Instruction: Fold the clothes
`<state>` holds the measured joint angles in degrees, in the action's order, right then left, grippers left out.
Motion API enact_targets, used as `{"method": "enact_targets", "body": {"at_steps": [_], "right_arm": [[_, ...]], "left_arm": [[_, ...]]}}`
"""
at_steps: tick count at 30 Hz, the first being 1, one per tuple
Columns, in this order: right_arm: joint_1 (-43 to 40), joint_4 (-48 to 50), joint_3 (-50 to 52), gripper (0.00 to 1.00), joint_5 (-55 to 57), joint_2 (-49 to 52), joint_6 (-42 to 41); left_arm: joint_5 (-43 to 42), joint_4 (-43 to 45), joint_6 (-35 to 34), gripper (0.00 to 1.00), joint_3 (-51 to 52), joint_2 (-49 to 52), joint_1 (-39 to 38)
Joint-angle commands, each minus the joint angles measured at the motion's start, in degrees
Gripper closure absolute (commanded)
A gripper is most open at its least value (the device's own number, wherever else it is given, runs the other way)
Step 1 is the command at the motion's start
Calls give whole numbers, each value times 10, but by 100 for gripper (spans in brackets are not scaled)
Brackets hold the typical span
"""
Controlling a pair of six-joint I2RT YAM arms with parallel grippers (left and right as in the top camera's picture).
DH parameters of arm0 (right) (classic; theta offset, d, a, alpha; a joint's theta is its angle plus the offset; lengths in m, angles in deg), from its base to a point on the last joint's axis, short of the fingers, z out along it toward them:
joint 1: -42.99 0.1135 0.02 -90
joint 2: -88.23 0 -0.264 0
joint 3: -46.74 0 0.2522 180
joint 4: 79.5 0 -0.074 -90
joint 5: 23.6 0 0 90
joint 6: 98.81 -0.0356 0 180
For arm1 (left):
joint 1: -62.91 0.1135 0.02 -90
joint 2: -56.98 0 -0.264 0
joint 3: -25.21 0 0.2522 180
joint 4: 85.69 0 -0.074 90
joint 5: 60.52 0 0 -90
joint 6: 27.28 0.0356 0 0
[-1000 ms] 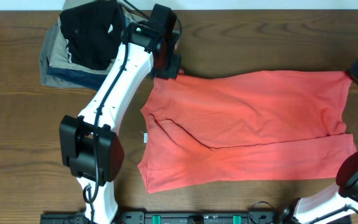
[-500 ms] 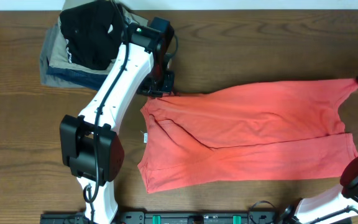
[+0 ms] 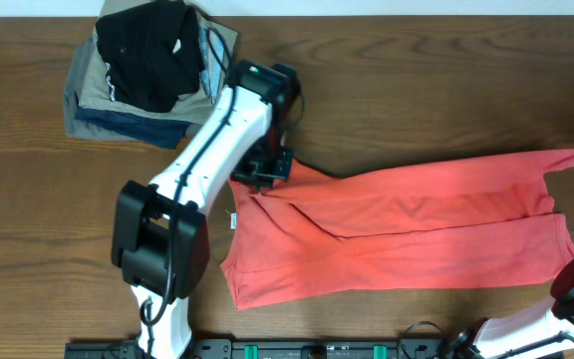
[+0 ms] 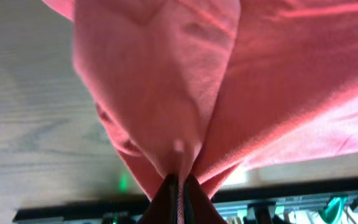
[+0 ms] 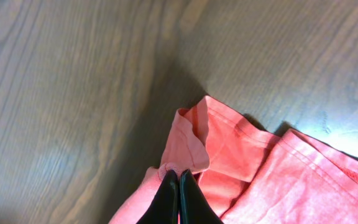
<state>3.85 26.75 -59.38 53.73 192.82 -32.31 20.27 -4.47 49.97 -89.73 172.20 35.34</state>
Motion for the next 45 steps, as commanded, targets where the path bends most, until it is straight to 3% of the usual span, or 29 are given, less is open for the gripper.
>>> {"method": "enact_targets", "body": {"at_steps": [1,6,13,25,38,45], "right_arm": [[-4,0,-7,99,39,-17,-27],[-12,0,-7,99,43,-17,-39],[-17,-4,-7,99,43,-17,-39],[-35,-57,-6,99,84,-16,-50],[-70,-120,-6,99,110,-16,-47],[-70,-148,5,99,193,-16,-93]], "left_arm": [[-1,-13,-19,94,16,-34,-30],[32,-12,-56,94,73,-92,-54],[32,3,-56,94,150,-148,-48],[23,6,-82,94,197,-150,-50],[-15,119,-90,94,311,-150,-50],[-15,136,-90,94,346,-150,-50]]}}
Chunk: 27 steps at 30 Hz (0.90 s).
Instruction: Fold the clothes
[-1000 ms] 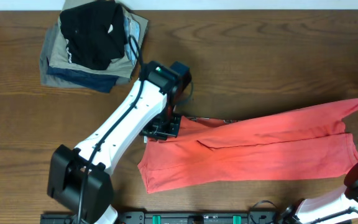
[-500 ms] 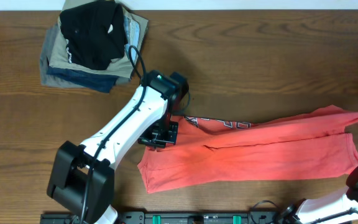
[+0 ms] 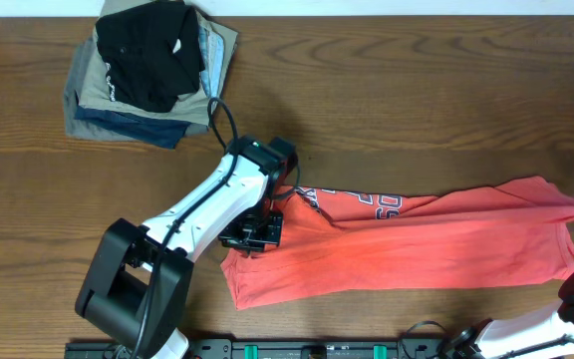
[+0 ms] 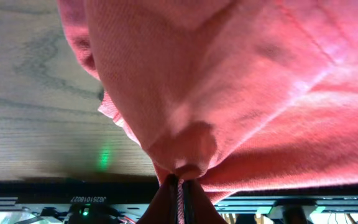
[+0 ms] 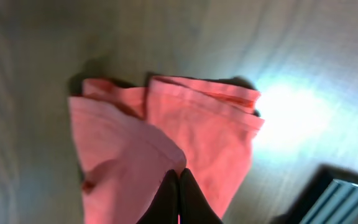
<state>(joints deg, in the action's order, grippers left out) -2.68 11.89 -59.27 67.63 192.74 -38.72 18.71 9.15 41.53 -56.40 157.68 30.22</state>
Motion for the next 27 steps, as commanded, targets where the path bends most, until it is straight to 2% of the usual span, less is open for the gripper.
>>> {"method": "enact_targets", "body": {"at_steps": [1,27], "right_arm": [[-5,0,6,99,54,-15,-29],[-4,-7,43,98,80,-15,-43]], "left_arm": [[0,2,-6,94,18,-5,2],[-11,-7,-21,93,85,-5,1]]}}
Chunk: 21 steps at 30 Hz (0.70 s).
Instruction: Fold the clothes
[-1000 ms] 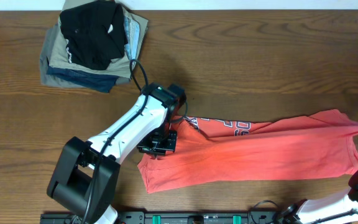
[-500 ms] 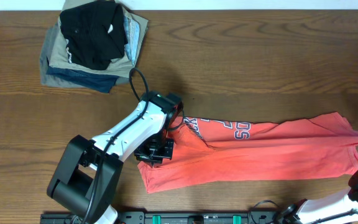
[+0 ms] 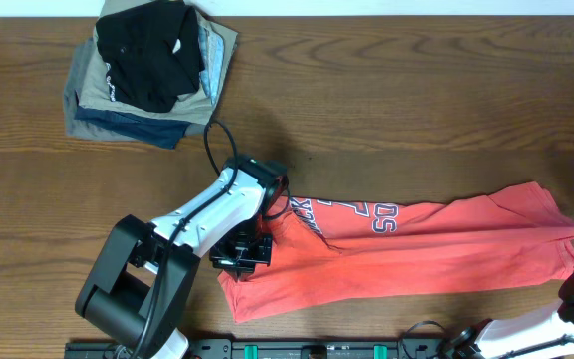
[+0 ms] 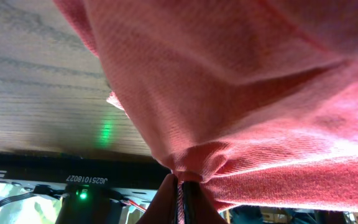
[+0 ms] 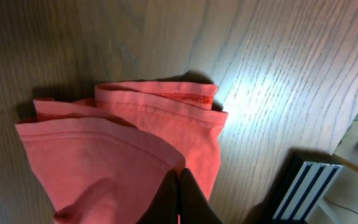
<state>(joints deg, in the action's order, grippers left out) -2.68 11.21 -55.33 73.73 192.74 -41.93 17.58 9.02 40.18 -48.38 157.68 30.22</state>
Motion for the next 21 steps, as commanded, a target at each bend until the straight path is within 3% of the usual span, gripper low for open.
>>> {"method": "enact_targets", "body": {"at_steps": [1,3,6,7,10,11,13,16,19,21], "right_arm": [[-4,-2,3,97,19,-15,-11],[-4,-4,3,94,19,-15,-11],[-4,-6,3,83,16,-15,-11],[-4,-6,3,79,13,-15,-11],[-4,-5,3,71,1,-15,-11],[-4,-3,3,61,-5,-15,-11],[-4,1,3,12,-22,-15,-11],[-4,11,3,12,-66,-15,16],[3,29,3,12,-124,-15,73],[9,33,3,13,-136,-15,87]], "left_arm": [[-5,-7,-7,89,5,-5,1],[-14,-8,-7,83,5,-5,1],[-16,-11,-7,30,5,-5,-2],[-16,-13,-7,27,5,-5,-5],[-16,-14,-7,27,5,-5,-12],[-16,-14,-7,27,5,-5,-14],[-16,-8,-7,27,5,-5,-14],[-7,0,-7,37,-4,-5,-14],[-5,0,-7,59,-27,-7,-14],[4,4,-7,58,-45,-12,-14]]}}
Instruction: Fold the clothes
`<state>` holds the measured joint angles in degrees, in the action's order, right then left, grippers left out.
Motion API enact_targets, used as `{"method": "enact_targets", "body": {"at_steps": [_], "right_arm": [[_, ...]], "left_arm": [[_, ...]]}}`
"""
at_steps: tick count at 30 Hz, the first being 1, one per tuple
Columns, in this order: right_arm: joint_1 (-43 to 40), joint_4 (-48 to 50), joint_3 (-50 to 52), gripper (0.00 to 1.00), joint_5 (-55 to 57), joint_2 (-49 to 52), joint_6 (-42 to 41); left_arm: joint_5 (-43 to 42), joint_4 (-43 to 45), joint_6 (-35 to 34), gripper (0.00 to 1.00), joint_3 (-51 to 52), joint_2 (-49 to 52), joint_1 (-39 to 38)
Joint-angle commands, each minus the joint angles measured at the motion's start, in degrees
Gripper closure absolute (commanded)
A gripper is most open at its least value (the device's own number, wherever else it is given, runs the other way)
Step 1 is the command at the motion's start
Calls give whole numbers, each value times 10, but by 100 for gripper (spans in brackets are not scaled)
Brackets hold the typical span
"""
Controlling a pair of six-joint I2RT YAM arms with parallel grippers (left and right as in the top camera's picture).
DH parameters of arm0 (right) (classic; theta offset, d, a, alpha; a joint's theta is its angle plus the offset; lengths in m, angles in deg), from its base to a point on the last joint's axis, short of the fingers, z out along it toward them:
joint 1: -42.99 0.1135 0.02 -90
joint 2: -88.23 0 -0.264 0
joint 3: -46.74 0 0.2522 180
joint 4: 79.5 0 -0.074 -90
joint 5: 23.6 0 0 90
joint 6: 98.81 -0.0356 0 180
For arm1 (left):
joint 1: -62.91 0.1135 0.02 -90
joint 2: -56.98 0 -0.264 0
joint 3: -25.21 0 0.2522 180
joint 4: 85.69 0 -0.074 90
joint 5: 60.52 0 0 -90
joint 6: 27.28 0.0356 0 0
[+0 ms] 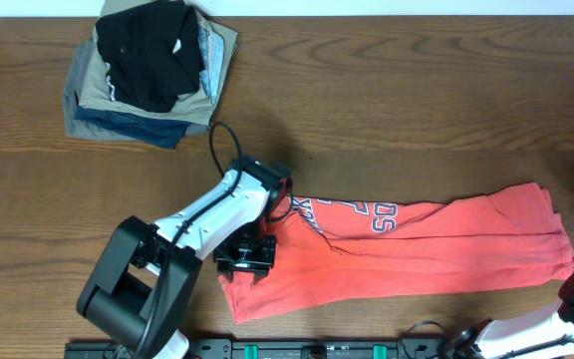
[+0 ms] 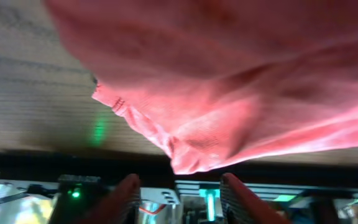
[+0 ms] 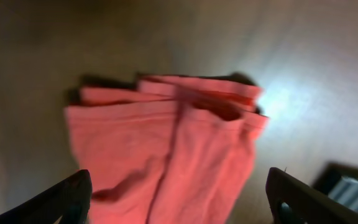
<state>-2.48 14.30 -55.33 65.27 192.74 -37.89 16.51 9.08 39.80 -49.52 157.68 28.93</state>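
Note:
A red T-shirt (image 1: 417,249) with lettering lies across the front of the wooden table (image 1: 387,100), folded lengthwise into a long strip. My left gripper (image 1: 245,255) hovers at the shirt's left end. In the left wrist view it (image 2: 180,200) is open, and the shirt's edge (image 2: 229,74) hangs free just above the fingers (image 2: 127,198). My right gripper sits at the right edge of the overhead view, just off the shirt's right end. In its wrist view it (image 3: 179,208) is open wide over the layered hem (image 3: 166,137).
A stack of folded clothes (image 1: 147,70), topped by a black garment, stands at the back left. The table's front edge, with its equipment rail (image 1: 297,349), runs close below the shirt. The left arm (image 1: 192,214) lies diagonally across the front left.
Both grippers have opened and let go of the red shirt. The right gripper has moved back and off the shirt's right end. The shirt lies flat on the table.
Both grippers were shut on the back edge of the shirt, one at each end. Then that edge was further forward, with the lettering showing. Then it lay over the front half. Now the shirt is released as a long folded strip.

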Motion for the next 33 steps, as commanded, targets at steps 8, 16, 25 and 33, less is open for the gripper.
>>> {"method": "enact_targets", "body": {"at_steps": [8,16,25,33], "right_arm": [[51,11,4,13,-51,-15,63],[80,16,4,13,-51,-15,70],[80,17,3,13,-51,-15,71],[80,15,4,14,-51,-15,71]], "left_arm": [[81,79,0,30,-40,-23,5],[81,138,8,20,-15,-22,5],[81,135,8,64,-11,-22,5],[80,64,-25,94,-4,-24,5]]}}
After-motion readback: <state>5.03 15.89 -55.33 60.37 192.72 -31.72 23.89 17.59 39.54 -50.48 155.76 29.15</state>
